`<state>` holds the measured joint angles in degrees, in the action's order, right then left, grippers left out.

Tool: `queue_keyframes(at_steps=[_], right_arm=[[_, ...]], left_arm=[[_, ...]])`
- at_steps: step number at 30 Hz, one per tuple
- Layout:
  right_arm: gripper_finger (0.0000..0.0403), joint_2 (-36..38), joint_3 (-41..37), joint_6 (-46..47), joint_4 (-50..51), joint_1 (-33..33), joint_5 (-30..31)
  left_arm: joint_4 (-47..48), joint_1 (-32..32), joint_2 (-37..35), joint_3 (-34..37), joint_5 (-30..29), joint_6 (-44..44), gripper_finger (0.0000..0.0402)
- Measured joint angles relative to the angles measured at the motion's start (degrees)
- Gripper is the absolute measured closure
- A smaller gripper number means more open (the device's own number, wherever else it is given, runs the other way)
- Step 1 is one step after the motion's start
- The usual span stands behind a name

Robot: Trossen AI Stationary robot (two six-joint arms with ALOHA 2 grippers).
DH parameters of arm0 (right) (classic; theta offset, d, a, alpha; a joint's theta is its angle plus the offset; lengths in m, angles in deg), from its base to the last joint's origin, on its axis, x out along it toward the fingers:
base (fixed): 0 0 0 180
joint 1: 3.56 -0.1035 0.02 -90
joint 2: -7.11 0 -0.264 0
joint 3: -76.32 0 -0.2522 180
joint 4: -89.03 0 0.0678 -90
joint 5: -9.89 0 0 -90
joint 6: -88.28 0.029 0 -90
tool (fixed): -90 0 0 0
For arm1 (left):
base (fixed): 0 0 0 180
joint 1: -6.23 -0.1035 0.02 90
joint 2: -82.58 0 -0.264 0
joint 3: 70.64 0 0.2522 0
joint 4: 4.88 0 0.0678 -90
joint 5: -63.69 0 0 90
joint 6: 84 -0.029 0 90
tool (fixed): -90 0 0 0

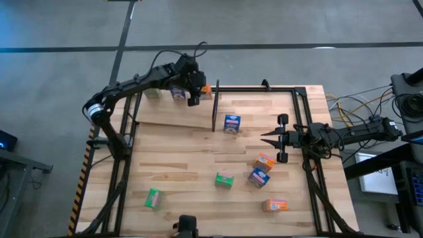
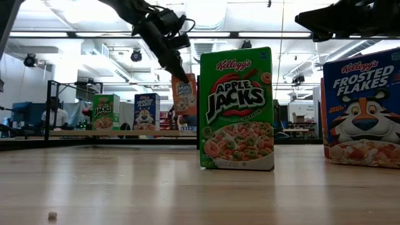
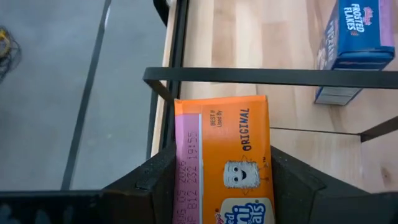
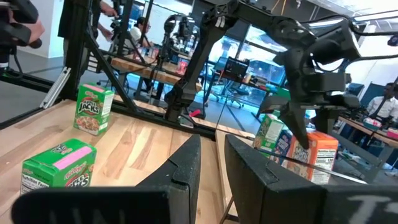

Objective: Stack cereal on shelf
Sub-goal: Put the top left orange cereal box on the shelf

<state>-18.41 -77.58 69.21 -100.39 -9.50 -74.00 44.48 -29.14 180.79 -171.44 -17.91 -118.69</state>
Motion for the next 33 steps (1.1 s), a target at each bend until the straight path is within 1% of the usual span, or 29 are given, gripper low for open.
queue_keyframes(at_steps=[7,12,20,33], right_arm=[[0.0339,0.0,0.0,0.09,0.17,0.0,0.0],[0.0339,0.0,0.0,0.51,0.2,-0.01,0.0],[0.0339,0.0,0.0,0.63,0.26,-0.02,0.0],[0.0339,0.0,0.0,0.63,0.26,-0.02,0.0]], left_arm=[[3.7,-2.23,4.04,-3.9,1.83,-1.82,0.0224],[3.92,-3.7,5.84,-3.96,6.5,-1.85,0.0224],[3.45,-4.14,8.32,-3.98,6.97,-2.53,0.0224],[1.05,-4.47,8.55,-3.98,7.17,-3.68,0.0224]])
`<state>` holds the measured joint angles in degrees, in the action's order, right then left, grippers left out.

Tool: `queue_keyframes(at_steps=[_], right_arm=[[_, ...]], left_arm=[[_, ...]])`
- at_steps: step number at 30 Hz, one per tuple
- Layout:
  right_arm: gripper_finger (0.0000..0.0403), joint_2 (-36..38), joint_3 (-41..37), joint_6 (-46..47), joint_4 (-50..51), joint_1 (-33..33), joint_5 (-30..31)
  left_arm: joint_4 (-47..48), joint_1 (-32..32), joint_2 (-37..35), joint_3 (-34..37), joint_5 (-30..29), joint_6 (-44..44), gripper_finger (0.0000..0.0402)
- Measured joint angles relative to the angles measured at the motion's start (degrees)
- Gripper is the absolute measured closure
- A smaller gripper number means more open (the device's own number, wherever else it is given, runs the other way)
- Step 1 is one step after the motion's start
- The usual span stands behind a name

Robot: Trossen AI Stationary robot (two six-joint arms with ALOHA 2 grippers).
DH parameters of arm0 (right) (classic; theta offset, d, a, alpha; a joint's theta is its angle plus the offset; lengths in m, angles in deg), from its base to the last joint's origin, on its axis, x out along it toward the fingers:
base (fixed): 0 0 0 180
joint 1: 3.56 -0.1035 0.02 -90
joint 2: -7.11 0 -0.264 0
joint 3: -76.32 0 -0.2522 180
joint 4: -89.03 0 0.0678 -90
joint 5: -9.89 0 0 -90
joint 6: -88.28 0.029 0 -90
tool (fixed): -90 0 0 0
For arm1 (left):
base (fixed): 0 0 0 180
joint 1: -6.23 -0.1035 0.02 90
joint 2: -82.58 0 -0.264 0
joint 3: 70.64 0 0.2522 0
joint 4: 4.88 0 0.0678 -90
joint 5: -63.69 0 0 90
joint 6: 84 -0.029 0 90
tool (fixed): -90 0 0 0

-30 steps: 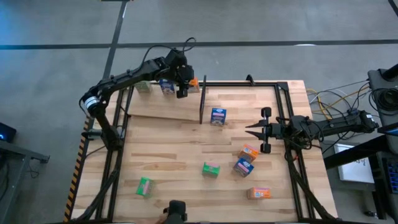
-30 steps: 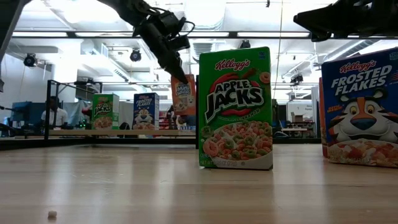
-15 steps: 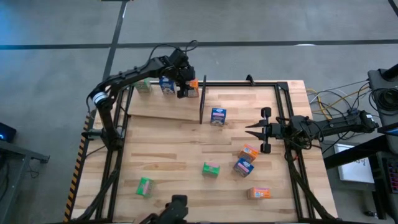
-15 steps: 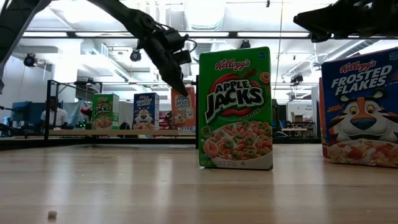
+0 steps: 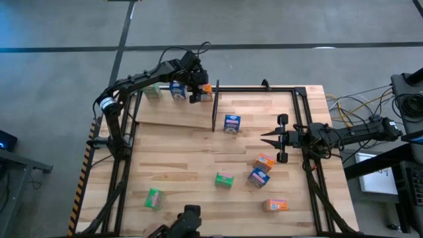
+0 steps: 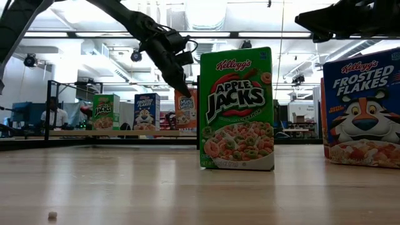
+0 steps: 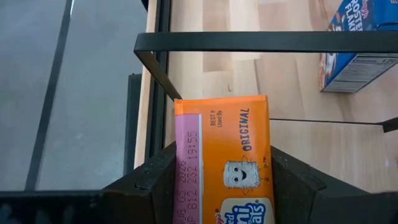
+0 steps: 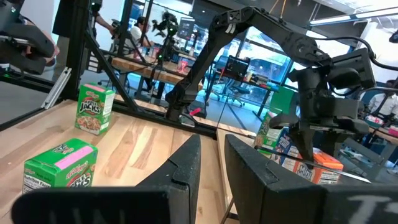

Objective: Stack cereal on shelf
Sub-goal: Put the top left orange cereal box on the shelf

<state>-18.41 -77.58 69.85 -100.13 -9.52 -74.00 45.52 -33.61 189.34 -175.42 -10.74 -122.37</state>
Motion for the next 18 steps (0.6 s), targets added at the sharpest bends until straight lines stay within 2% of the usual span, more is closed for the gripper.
queue_keyframes(at_steps=[18], right_arm=[[0.0339,0.0,0.0,0.0,-0.02,0.02,0.0]], left_arm=[[0.55,-0.54,0.0,0.31,0.01,2.91,0.0224]])
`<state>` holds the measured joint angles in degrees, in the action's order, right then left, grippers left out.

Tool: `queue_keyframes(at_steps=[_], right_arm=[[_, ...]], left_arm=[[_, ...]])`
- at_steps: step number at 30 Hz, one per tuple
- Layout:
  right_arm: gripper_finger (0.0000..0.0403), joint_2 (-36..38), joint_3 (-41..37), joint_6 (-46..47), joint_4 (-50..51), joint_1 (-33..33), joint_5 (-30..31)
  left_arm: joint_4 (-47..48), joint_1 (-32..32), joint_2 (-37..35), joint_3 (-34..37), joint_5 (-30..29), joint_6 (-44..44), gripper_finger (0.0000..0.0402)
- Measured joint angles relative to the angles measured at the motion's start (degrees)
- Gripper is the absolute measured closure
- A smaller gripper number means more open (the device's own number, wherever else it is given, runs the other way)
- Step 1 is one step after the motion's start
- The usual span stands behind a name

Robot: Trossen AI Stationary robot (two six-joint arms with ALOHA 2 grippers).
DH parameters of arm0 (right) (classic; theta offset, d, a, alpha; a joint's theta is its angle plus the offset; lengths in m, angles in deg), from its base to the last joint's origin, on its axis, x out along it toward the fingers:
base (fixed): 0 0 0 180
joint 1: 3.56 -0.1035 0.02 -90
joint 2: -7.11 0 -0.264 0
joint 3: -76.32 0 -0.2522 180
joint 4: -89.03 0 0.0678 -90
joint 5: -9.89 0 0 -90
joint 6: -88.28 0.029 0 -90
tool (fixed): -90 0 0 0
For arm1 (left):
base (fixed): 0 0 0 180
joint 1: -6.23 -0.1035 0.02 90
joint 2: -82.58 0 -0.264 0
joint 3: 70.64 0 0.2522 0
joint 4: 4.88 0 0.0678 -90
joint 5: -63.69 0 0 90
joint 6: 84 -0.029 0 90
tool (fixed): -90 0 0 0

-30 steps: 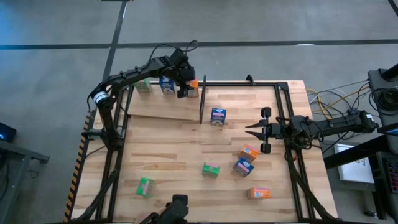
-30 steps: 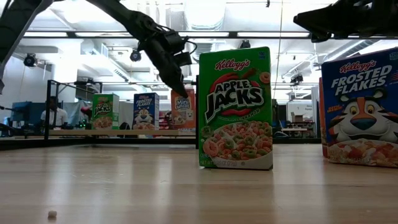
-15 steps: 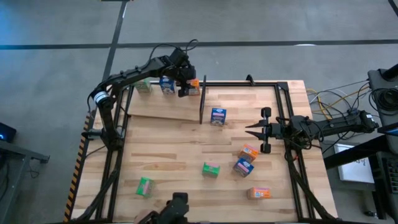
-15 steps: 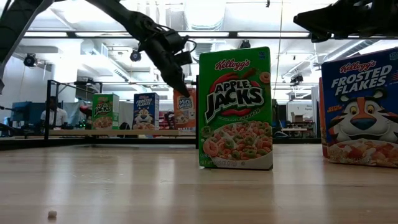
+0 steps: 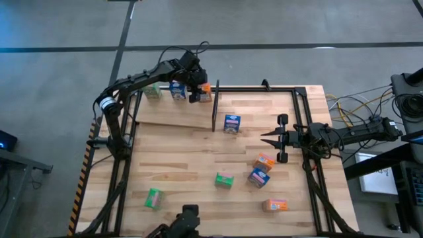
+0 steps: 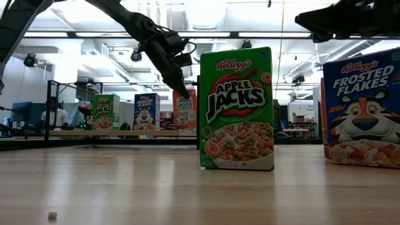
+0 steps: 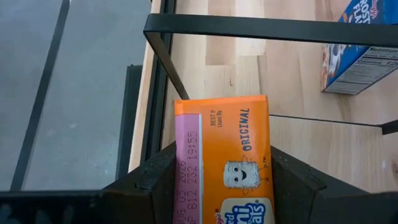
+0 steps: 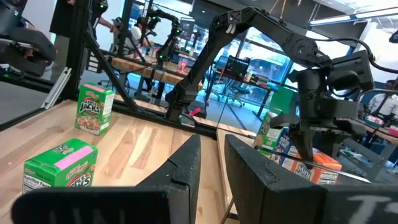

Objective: Stack cereal on shelf
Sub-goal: Put the top left orange cereal box on the shelf

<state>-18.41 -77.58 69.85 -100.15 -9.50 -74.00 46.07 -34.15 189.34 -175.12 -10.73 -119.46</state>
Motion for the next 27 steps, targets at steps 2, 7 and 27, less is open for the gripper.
queue_keyframes(at_steps=[2,7,27], right_arm=[[0.0339,0.0,0.0,0.0,-0.02,0.0,0.0],[0.0339,-0.02,0.31,0.02,0.19,-0.02,-0.02],[0.0339,0.0,0.35,0.46,0.37,-0.02,-0.02]], left_arm=[[-0.13,0.0,0.0,0.04,0.02,0.02,0.0224],[-0.29,0.04,0.0,0.6,0.45,0.04,0.0224],[-1.9,-0.02,0.0,0.87,0.46,-0.13,0.0184]])
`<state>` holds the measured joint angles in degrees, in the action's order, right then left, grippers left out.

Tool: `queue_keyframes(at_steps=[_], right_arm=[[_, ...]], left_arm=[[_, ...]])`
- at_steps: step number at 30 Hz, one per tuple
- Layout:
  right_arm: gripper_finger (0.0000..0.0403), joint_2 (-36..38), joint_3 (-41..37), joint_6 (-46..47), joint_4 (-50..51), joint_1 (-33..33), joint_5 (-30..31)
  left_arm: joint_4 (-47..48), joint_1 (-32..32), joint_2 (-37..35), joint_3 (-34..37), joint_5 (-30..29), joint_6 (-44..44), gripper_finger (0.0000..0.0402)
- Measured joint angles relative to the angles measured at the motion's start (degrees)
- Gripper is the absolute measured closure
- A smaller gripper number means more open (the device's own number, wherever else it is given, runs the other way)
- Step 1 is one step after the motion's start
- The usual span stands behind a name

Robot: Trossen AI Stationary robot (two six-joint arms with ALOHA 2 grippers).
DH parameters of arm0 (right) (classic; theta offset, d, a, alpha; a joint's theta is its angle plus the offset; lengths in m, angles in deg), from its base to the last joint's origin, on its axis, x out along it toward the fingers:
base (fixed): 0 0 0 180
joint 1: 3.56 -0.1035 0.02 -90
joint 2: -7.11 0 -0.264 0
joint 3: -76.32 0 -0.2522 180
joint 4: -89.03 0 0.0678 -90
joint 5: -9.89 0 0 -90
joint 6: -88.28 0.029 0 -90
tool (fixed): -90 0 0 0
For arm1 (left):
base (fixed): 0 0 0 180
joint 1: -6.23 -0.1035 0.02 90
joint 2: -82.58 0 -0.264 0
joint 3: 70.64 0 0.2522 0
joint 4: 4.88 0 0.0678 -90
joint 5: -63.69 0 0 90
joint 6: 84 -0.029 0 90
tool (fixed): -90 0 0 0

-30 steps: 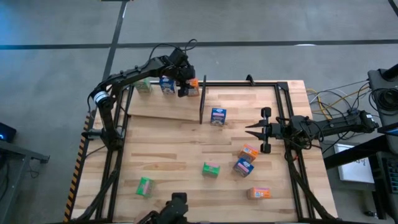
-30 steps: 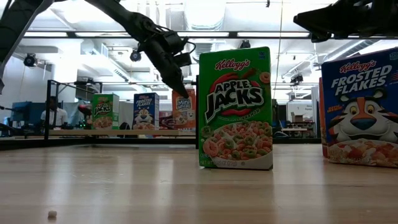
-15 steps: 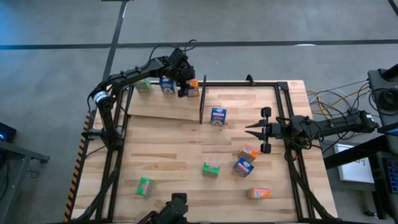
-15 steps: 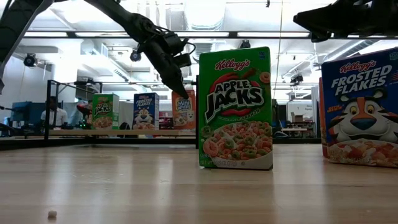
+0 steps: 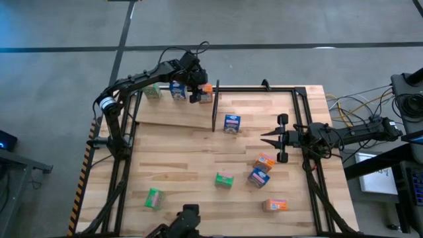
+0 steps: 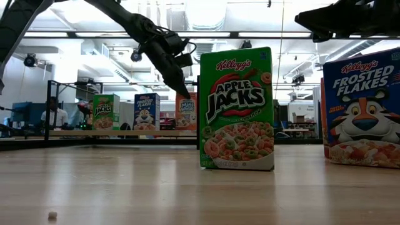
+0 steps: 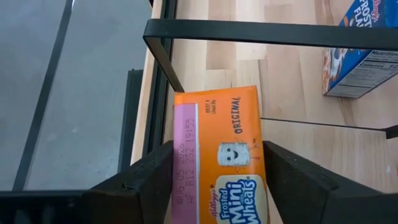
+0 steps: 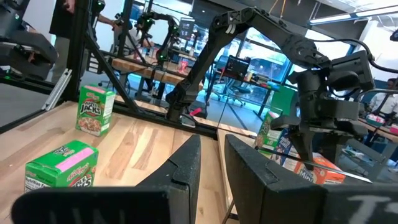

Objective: Stack cereal on shelf
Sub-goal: Put the top left orange cereal box on the shelf

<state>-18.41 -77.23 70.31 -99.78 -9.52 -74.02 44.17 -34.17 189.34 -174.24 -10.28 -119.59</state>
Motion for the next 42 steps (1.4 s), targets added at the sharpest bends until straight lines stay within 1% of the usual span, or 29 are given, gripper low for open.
queue_keyframes(at_steps=[8,11,18,23,30,35,37,40,42], right_arm=[[0.0339,0.0,0.0,-0.02,0.01,0.0,0.0],[0.0339,0.0,0.0,-0.02,0.0,0.0,0.0],[0.0339,0.0,0.0,-0.01,0.0,0.0,0.0],[0.0339,0.0,0.0,-0.02,-0.01,0.0,0.0],[0.0339,0.0,0.0,1.06,-0.02,0.0,0.0],[0.0339,0.0,0.0,2.18,-0.02,0.0,-0.02],[0.0339,0.0,0.0,2.43,-0.01,0.0,-0.01],[0.0339,0.0,0.0,2.5,-0.02,-0.01,-0.02],[0.0339,0.0,0.0,2.55,0.0,0.0,-0.01]], left_arm=[[-0.01,-0.04,-0.3,-0.53,-0.04,-0.31,0.0169],[2.09,-0.04,-0.91,-2.24,-0.07,-0.33,0.0168],[10.82,0.33,-2.56,-7.47,-0.14,1.12,0.0168],[12.7,2.28,-4.87,-7.73,-0.13,4.67,0.0168],[14.95,6.26,-8.41,-4.28,-0.46,5.14,0.0173],[13.51,8.14,-9.87,1.61,-0.78,5.92,0.0195],[11.3,8.79,-10.35,4.95,-3.4,6.68,0.0209],[5.56,9.78,-11.0,10.17,-9.95,7.68,0.0233],[1.02,10.22,-11.19,13.14,-13.12,8.05,0.025]])
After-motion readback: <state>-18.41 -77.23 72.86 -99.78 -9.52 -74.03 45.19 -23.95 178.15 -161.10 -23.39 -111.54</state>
